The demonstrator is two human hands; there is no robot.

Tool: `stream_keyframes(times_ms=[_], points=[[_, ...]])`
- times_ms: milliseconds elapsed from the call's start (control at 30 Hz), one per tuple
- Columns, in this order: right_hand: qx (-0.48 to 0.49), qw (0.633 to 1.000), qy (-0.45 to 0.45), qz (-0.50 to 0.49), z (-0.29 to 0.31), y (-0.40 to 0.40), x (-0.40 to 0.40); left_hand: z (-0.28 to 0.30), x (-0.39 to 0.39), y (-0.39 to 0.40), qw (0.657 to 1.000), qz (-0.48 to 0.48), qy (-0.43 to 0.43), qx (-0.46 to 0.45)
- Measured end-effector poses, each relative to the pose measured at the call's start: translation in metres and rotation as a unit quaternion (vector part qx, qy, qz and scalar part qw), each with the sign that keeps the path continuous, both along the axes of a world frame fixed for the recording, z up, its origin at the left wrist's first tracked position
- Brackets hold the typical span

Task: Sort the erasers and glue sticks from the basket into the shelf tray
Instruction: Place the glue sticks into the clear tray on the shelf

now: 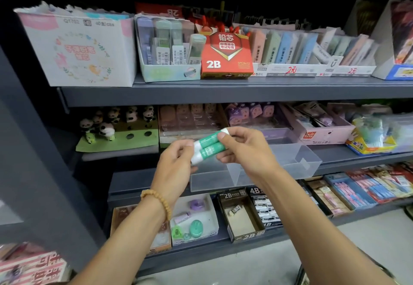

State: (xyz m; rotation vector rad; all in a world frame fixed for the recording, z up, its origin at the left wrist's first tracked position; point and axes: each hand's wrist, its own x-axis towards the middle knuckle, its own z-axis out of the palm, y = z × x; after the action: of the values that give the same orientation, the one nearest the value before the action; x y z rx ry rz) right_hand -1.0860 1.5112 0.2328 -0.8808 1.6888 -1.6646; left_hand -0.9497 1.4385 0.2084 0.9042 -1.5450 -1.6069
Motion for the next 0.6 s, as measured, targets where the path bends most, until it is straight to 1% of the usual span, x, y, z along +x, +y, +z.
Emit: stream_keyframes(times_ms=[133, 200, 267, 400, 500, 567, 600], points=[[0.029, 0.996, -0.030, -0.084, 0.001, -0.029, -0.024, -0.012, 0.026, 0.000, 0.998, 0.053, -0.016, 0.007], [0.033, 0.993, -0.046, -0.101, 0.000, -0.046, -0.030, -0.018, 0.039, 0.003, 0.997, 0.072, -0.028, 0.023], [0.045, 0.994, -0.037, -0.096, -0.004, -0.060, -0.032, -0.024, 0.048, 0.006, 0.994, 0.091, -0.032, 0.043], [0.103, 0.992, -0.035, -0.068, -0.013, -0.078, -0.032, -0.034, 0.056, 0.017, 0.991, 0.111, -0.031, 0.066], [0.117, 0.991, -0.036, -0.048, -0.014, -0.085, -0.031, -0.040, 0.058, 0.027, 0.989, 0.120, -0.026, 0.077], [0.163, 0.985, -0.012, -0.048, -0.009, -0.087, -0.033, -0.045, 0.060, 0.031, 0.988, 0.121, -0.023, 0.090], [0.199, 0.978, 0.024, -0.060, -0.006, -0.086, -0.035, -0.047, 0.061, 0.032, 0.988, 0.116, -0.025, 0.095]])
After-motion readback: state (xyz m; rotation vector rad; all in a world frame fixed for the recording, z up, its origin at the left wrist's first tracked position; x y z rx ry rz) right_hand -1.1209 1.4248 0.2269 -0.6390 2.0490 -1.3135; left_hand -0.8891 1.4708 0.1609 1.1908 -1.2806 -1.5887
